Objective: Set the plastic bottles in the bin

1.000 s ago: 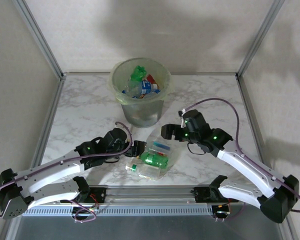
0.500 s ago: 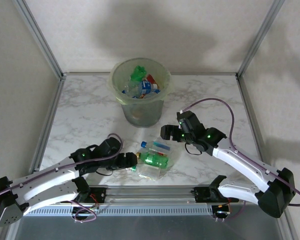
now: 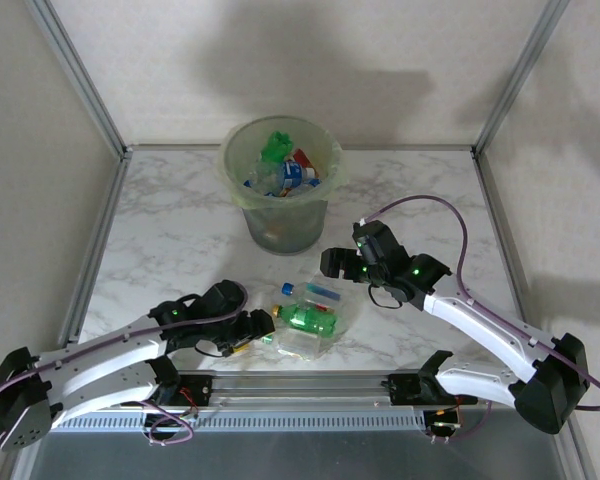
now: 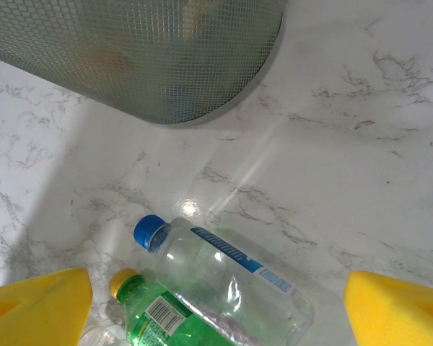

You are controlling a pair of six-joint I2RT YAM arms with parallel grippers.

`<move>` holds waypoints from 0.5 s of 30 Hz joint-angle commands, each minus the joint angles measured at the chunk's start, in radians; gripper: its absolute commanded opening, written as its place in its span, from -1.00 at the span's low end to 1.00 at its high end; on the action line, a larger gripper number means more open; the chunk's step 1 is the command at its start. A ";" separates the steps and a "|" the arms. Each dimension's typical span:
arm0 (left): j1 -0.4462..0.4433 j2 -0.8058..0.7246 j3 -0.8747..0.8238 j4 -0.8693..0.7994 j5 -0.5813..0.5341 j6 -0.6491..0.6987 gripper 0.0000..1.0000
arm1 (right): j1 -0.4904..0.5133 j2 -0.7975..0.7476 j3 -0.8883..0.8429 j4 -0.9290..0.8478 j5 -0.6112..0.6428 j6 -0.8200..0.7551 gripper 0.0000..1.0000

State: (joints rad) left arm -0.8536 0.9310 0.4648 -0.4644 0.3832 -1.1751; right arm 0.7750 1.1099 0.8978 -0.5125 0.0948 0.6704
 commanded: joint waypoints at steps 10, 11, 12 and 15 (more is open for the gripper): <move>0.035 0.095 0.044 0.021 -0.025 -0.041 0.57 | -0.006 -0.007 0.025 0.014 0.034 0.017 0.80; 0.042 0.108 0.050 0.019 -0.030 -0.038 0.58 | -0.005 -0.007 0.027 0.013 0.034 0.017 0.80; 0.049 0.121 0.054 0.020 -0.030 -0.028 0.58 | -0.005 -0.008 0.028 0.010 0.036 0.015 0.80; 0.063 0.157 0.074 0.022 -0.032 -0.004 0.58 | -0.006 -0.011 0.035 0.000 0.044 0.008 0.80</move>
State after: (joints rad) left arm -0.8051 1.0657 0.4946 -0.4465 0.3771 -1.1790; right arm 0.7746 1.1088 0.8997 -0.5129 0.1127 0.6762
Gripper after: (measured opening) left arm 0.787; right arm 0.902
